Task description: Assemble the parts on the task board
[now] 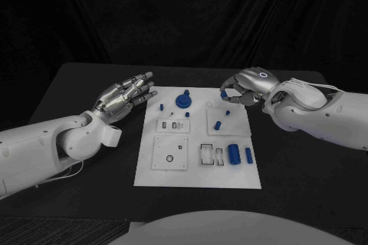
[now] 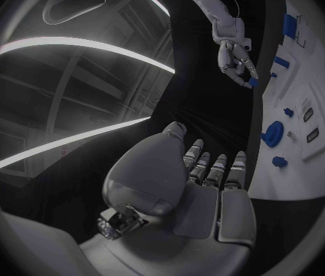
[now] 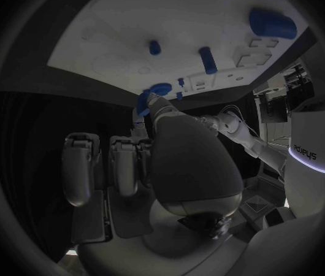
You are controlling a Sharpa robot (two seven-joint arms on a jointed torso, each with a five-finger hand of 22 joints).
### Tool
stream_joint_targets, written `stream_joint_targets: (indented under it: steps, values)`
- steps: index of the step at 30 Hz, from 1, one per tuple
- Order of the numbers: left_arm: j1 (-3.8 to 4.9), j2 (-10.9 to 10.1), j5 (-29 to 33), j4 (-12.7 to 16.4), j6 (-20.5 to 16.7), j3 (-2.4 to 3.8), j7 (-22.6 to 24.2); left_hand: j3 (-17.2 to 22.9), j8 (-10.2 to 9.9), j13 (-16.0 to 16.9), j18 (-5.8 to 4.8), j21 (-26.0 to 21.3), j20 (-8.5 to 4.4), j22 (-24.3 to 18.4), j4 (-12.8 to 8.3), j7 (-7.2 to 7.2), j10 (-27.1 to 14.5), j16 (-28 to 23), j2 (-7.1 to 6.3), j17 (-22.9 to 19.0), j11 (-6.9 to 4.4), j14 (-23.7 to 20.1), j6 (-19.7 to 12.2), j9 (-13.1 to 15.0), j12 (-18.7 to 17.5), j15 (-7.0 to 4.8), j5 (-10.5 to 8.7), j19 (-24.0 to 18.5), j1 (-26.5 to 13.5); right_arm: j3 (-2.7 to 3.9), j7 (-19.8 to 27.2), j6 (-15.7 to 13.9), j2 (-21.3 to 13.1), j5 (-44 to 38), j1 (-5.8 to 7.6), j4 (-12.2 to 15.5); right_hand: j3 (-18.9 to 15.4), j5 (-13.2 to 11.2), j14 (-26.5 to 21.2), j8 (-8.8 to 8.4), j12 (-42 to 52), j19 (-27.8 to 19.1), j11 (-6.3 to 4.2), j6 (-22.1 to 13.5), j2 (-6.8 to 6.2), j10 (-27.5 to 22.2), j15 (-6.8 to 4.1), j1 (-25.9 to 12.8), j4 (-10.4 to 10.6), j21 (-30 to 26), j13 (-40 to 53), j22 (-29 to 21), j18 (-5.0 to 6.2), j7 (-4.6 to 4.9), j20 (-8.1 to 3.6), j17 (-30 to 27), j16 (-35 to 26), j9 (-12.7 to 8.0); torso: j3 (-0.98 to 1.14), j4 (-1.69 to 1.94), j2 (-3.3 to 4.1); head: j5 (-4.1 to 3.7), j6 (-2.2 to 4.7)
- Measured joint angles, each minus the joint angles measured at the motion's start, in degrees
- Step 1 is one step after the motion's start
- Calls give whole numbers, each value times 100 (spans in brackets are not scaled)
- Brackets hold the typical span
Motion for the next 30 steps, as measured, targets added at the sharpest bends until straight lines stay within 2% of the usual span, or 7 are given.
stream_joint_targets:
  steps: [4, 10, 16, 21, 27, 30]
  values:
    - [0, 39, 0, -16, 0, 0, -6, 0, 0, 0, 0, 0, 0, 0, 0, 0, 0, 0, 0, 0, 0, 0, 0, 0, 0, 0, 0, 0, 0, -1, -240, -78, 221, -219, 70, 360, -21, 204, 14, 47, 0, 0, 0, 72, 0, 0, 14, 0, -89, 0, 0, 0, 0, 32, 0, 0, 0, 26, -5, 2, -6, 4, -1]
    - [0, 68, 0, -21, 1, 0, -8, 16, 2, 1, 0, 0, 0, 0, 16, 0, 0, 0, 0, 0, 0, 0, 0, 0, 0, 0, 0, 0, 0, 2, -534, -88, 571, -561, 28, 557, -23, 247, 14, 76, 0, 0, 0, 80, -15, 0, 14, 14, -119, -35, 0, -1, 0, 41, 0, 0, 0, 26, -11, 15, -9, -15, -1]
    - [-1, 85, 0, -17, 0, 0, -7, 16, 23, 6, 0, 0, 0, 0, 16, 0, 0, 0, 0, -1, 0, 0, 0, 0, 0, 0, 0, 0, 0, -4, -697, -52, 960, -760, -177, 458, -24, 247, 14, 76, 0, 0, 0, 80, -15, 0, 14, 14, -119, -85, 0, -1, 0, 40, 0, 0, 0, 26, -15, 21, -16, -26, 0]
    - [-1, 113, 0, -21, 0, 0, -7, 16, 23, 6, 0, 0, 0, 0, 16, 0, 0, 0, 0, -1, 0, 0, 0, 0, 0, 0, 0, 0, 0, -4, -779, 31, 1220, -848, -296, 299, -22, 247, 14, 76, 0, 0, 0, 80, -16, 0, 14, 13, -121, -85, 0, -2, 0, 40, 0, 5, 0, 26, -14, 33, -16, -35, 2]
    - [-1, 134, -1, -32, -1, 0, -8, 16, 23, 6, 0, 0, 0, 0, 16, 0, 0, 0, 0, -1, 0, 0, 0, 0, -1, 0, 0, 0, 0, -1, -863, 186, 1396, -902, -359, 192, -14, 249, -7, 50, 0, 17, 0, 79, -16, 0, 35, 13, -159, -123, 0, -2, 0, 40, 16, 4, 0, 27, -10, 30, -4, -46, 2]
    - [-1, 149, 0, -36, 0, 0, -9, 16, 22, 6, 0, 0, 0, 0, 16, 0, 0, 0, 0, -1, 0, 0, 0, 0, -1, 0, 0, 0, 0, -1, -929, 284, 1437, -918, -383, 170, -15, 274, -8, 21, 0, 20, 0, 49, -16, 0, 36, 13, -189, -151, 0, -2, 0, 9, 20, 4, 0, 30, -6, 22, 3, -38, 2]
